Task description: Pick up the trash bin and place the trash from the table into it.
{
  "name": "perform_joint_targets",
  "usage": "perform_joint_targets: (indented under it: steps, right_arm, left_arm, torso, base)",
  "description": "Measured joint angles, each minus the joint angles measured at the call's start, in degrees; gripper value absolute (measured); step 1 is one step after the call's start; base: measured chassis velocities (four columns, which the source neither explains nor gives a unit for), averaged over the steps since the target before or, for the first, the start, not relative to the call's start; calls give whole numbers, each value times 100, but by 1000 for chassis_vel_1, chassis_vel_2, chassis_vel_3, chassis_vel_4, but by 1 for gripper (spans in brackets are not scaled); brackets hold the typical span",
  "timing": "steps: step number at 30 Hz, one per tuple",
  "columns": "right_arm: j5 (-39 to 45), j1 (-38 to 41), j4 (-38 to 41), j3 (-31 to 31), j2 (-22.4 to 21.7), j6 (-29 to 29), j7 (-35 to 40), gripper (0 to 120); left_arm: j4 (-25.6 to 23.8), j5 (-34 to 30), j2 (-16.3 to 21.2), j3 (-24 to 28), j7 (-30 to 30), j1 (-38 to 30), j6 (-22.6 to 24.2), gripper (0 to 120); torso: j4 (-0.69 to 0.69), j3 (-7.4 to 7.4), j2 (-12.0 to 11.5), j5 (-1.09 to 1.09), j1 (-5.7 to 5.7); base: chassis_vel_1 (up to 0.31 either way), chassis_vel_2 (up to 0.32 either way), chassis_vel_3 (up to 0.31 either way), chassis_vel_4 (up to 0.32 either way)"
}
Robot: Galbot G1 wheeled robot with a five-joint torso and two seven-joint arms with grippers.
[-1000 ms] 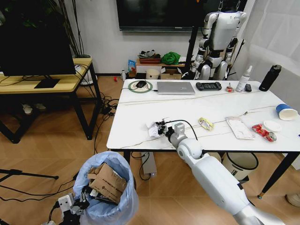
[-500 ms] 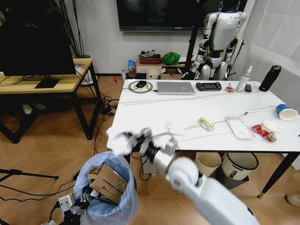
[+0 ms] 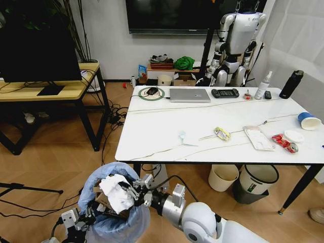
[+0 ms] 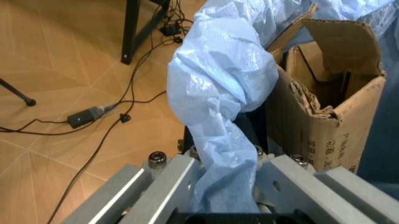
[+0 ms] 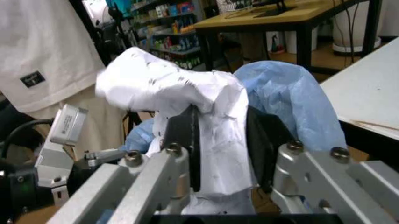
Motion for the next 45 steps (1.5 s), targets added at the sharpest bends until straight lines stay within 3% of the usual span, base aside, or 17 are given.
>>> perform_joint_targets:
  steps: [13, 17, 20, 23, 29, 45]
  right_arm:
    - [-160, -83, 34, 277, -86, 3, 41, 75]
    - [-154, -93, 111, 755, -34, -150, 270, 92]
    - [-148, -54, 80, 1183, 87, -352, 492, 98]
    - [-139, 73, -165, 2018, 311, -777, 844, 100]
    - [-182, 496, -927, 2863, 381, -1317, 1055, 100]
    - [-272, 1368, -2815, 2646, 740, -1519, 781, 97]
  left_arm:
    - [54, -38, 49, 41, -64, -27, 36, 0]
    - [164, -97, 65, 71, -130, -48, 62, 0]
    - [204, -166, 81, 116, -228, -49, 115, 0]
    - [248, -221, 108, 133, -321, -48, 157, 0]
    - [253, -248, 152, 129, -326, -18, 158, 0]
    - [178, -249, 157, 79, -299, -12, 134, 0]
  torso:
    - [0, 0, 0, 1, 0]
    - [0, 0, 0, 0, 0]
    - [0, 0, 0, 0, 0]
    - [1, 0, -2, 0, 0]
    - [0, 1, -2, 1, 1]
    - [1, 1, -2, 1, 1]
  base:
    - [0, 0, 0, 0]
    - [0, 0, 0, 0]
    - [0, 0, 0, 0]
    - [0, 0, 0, 0]
    - [0, 0, 0, 0]
    - [0, 0, 0, 0]
